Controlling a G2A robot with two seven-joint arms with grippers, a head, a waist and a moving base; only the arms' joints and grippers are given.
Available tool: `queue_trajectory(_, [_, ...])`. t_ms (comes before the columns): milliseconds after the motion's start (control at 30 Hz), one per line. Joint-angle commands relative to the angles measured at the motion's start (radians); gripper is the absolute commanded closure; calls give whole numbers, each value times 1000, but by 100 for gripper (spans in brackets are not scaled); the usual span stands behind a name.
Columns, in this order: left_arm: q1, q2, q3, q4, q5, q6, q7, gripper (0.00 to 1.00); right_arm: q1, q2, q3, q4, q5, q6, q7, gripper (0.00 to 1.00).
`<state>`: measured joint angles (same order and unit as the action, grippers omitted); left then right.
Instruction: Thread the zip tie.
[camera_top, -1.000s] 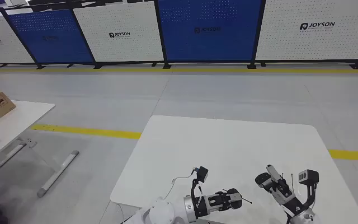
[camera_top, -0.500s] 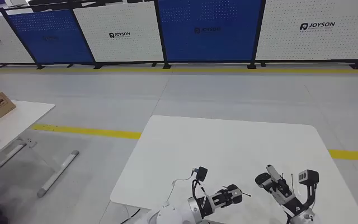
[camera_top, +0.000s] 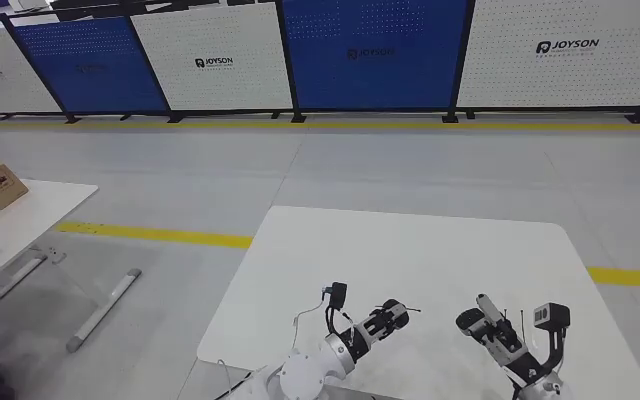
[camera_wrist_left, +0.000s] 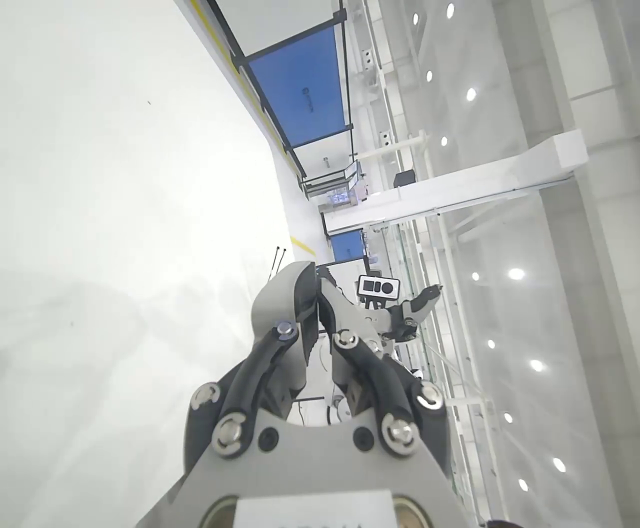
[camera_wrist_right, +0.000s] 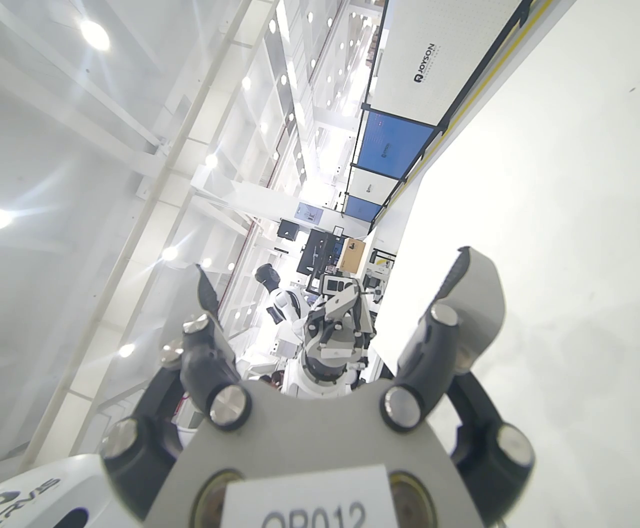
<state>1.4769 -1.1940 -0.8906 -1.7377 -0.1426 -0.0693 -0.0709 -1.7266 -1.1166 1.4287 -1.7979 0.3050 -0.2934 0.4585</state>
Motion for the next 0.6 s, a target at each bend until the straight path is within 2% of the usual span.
queue_trajectory(0, [0, 0, 0, 0, 0, 0, 0, 100, 0, 0, 0, 0, 0, 0, 0, 0])
queue_trajectory(200, [0, 0, 0, 0, 0, 0, 0, 100, 2, 0, 3, -3, -6, 1, -6, 0])
queue_trajectory(300, [0, 0, 0, 0, 0, 0, 0, 100, -11, 6, 40, -32, -70, 4, 5, 0])
queue_trajectory(367, [0, 0, 0, 0, 0, 0, 0, 100, -20, 15, 77, -51, -144, 51, 45, 0])
queue_trajectory(433, [0, 0, 0, 0, 0, 0, 0, 100, -19, 23, 129, -73, -173, 117, 74, 0])
queue_trajectory(567, [0, 0, 0, 0, 0, 0, 0, 100, -17, 39, 206, -104, -278, 181, 139, 0])
